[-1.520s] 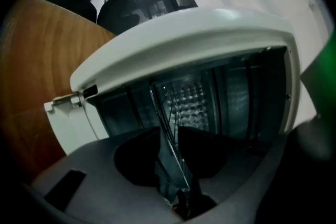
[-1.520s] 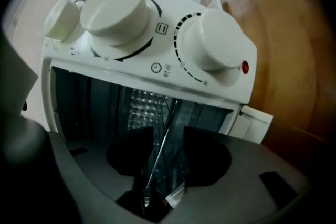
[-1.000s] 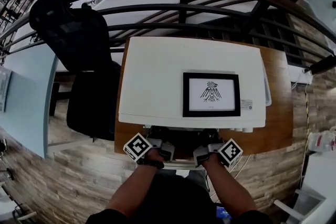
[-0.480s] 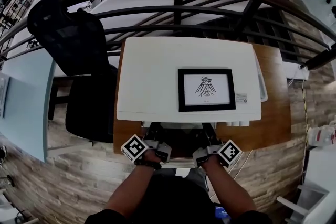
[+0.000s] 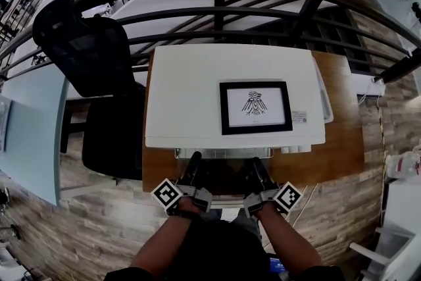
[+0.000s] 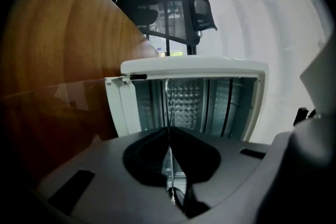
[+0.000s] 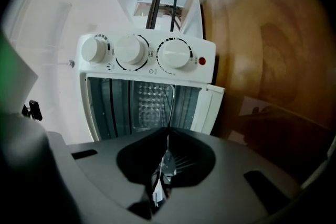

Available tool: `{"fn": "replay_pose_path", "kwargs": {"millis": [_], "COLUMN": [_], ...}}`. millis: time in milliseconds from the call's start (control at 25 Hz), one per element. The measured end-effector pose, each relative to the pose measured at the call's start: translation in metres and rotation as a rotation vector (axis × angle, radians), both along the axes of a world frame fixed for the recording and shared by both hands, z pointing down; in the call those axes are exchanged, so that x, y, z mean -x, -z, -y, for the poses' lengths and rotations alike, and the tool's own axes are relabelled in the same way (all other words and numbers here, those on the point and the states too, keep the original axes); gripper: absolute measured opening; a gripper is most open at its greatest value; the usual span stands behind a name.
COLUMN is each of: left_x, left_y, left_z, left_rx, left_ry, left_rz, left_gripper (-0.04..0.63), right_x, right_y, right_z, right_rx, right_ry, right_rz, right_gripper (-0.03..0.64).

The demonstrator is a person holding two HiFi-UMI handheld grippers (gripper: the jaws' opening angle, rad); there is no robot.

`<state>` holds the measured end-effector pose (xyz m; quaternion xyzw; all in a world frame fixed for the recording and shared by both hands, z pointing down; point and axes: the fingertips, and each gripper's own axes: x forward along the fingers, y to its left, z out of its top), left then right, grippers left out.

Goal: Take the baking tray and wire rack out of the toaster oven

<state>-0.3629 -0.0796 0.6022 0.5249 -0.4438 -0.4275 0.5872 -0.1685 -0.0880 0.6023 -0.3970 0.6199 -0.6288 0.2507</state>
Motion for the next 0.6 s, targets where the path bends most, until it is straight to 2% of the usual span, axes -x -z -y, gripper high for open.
{"fn": "replay_pose_path", "kwargs": {"millis": [120,200,240,600], "left_x": [0.000,-0.001,-0.002,-0.007], "left_y": [0.000,-0.001,-0.001,-0.003], "left_z": [-0.006,-0.009,-0.011,-0.033], "left_rx": [-0.007,-0.008,-0.006,0.016], "left_ry": [-0.010,-0.021,-0.026,-0.068], "left_rz": [-0.003,-0.001,-0.002,-0.003], "left_gripper": [0.021,0.021,0.021,0.021], "right_x": [-0.003,-0.009,-0.011,-0.002], "right_y": [-0.003,-0.003,-0.003,0.000], "right_z": [-0.003,0.003,0.007,0.014], "right_rx": [-0.006,-0.008,-0.012,-0.026], "right_ry": [0.000,-0.035,-0.050,-0.030], "right_rz": [-0.001,0.029,0.037,0.014], "right_gripper": [0.018,0.097,0.112,0.091]}}
